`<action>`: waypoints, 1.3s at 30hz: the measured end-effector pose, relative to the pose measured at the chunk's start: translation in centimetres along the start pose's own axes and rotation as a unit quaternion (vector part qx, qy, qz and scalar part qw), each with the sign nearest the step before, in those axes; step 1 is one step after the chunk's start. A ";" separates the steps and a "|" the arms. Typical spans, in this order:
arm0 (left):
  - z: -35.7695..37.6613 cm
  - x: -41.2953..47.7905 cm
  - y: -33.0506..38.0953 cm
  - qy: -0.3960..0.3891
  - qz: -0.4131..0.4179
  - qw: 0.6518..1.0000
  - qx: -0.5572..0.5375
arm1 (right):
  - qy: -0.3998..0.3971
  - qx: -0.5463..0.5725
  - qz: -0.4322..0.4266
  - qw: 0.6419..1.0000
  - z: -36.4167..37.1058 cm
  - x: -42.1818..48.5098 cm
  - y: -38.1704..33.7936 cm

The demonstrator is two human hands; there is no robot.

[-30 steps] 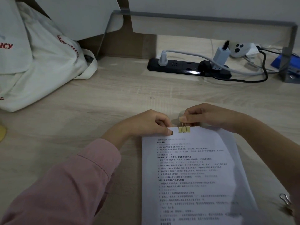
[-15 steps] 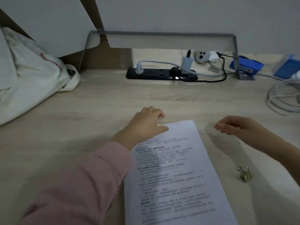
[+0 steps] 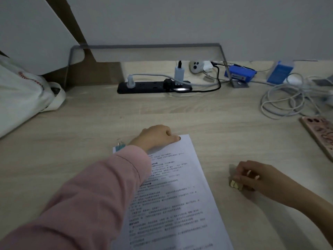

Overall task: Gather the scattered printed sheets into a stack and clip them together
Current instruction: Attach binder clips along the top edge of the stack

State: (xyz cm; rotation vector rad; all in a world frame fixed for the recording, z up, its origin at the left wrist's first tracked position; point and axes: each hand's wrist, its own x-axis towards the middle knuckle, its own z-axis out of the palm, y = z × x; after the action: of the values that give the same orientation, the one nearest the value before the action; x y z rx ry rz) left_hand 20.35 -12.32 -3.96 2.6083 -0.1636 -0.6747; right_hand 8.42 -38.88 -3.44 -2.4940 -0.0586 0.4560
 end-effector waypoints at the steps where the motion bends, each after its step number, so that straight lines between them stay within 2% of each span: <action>1: 0.1 0.1 -0.2 -0.001 0.008 1.000 -0.030 | 0.007 0.003 -0.006 1.000 0.0 0.2 0.0; 4: -0.2 0.3 -0.5 -0.022 0.036 0.993 -0.109 | 0.015 0.086 -0.012 0.996 -0.3 1.1 -0.4; 7: -0.8 0.1 -0.5 -0.057 0.055 0.987 -0.139 | 0.003 0.166 -0.017 0.986 -0.9 2.5 -1.1; 14: -1.3 0.1 -0.7 -0.100 0.077 0.977 -0.173 | -0.007 0.190 -0.045 0.981 -1.3 6.3 -4.0; 17: -1.3 0.2 -0.9 -0.101 0.089 0.975 -0.175 | -0.025 0.234 -0.019 0.972 -1.5 8.0 -5.3; 29: -0.8 0.5 -1.6 -0.080 0.103 0.965 -0.229 | -0.089 0.214 -0.020 0.973 0.0 12.6 -9.4; 36: -0.5 0.7 -1.9 -0.067 0.098 0.969 -0.215 | -0.156 0.179 0.007 0.971 -0.4 13.7 -9.2; 39: -0.5 0.6 -1.9 -0.068 0.094 0.970 -0.213 | -0.152 0.173 0.002 0.973 -0.5 13.8 -9.2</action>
State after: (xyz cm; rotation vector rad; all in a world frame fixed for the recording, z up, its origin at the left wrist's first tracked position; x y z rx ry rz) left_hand 21.16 -10.51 -4.66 2.1090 -0.2718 -0.7283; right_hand 22.15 -29.62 -2.10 -2.0681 -0.0858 0.7766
